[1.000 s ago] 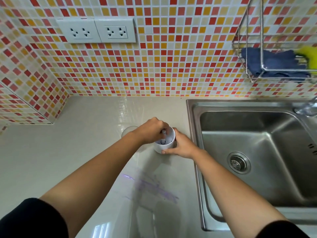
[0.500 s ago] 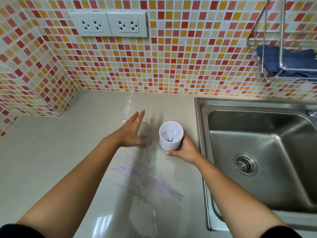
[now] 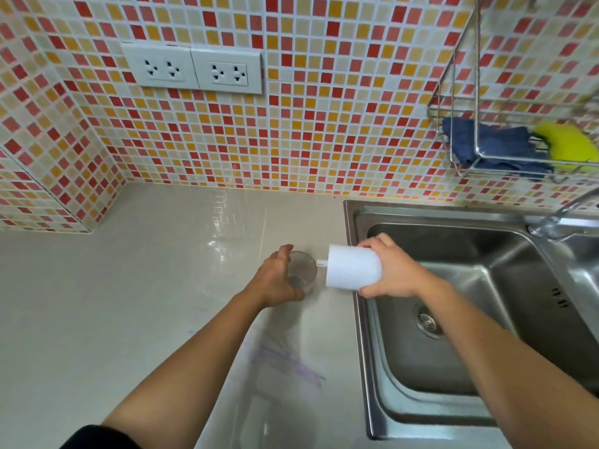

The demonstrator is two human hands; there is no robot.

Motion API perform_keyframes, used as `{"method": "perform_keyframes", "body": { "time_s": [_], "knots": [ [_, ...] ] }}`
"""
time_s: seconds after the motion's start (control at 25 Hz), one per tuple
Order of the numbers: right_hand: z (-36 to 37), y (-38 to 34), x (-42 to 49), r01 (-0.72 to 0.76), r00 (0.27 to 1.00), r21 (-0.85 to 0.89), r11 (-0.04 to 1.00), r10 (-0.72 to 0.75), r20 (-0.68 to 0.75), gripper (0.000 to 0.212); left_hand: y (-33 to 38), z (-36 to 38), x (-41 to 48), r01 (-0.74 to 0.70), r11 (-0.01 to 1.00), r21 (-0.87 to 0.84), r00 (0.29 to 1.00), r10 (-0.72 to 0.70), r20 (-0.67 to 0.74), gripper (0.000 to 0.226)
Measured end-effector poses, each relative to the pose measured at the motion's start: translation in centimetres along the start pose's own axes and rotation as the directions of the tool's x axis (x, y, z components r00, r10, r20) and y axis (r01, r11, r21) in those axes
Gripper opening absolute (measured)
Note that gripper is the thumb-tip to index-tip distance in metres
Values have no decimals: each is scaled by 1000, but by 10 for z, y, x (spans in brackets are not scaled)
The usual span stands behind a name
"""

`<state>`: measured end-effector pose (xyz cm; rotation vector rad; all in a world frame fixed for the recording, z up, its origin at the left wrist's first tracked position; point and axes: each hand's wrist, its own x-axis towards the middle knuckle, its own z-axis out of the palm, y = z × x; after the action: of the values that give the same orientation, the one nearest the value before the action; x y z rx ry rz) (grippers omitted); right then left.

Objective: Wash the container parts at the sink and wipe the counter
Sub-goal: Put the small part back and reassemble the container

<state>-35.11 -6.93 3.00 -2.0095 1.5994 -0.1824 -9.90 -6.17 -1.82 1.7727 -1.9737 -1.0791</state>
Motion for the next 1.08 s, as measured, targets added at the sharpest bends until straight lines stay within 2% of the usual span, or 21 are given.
{"method": "perform_keyframes", "body": {
  "time_s": [0.36,0.44,0.52,0.6,0.72,0.88,1.08],
  "knots": [
    [-33,-34,5,16,1000,-223,975,-19,-12,93,5,6,3,1,999,-39,999,-3,-38,91],
    [-38,-39,6,18,1000,-203,979,-21,-12,92,6,6,2,8,998,-58,999,-10,-41,91],
    [-41,-40,5,14,1000,-109,994,-15,-7,90,6,6,2,12,998,-63,999,-14,-35,90],
    [-42,-44,5,29,999,-79,997,-26,39,87,5,5,2,12,998,-60,1000,-14,-25,90],
    [-34,-57,11,68,992,-150,986,-51,112,89,4,3,2,14,998,-62,1000,-13,3,90],
    [-22,-73,23,52,992,-234,971,-23,124,97,5,1,1,0,996,-88,1000,0,4,86],
    [-17,-89,28,76,995,-228,971,-58,84,81,5,0,-2,14,991,-135,999,-18,-29,82]
  ]
}}
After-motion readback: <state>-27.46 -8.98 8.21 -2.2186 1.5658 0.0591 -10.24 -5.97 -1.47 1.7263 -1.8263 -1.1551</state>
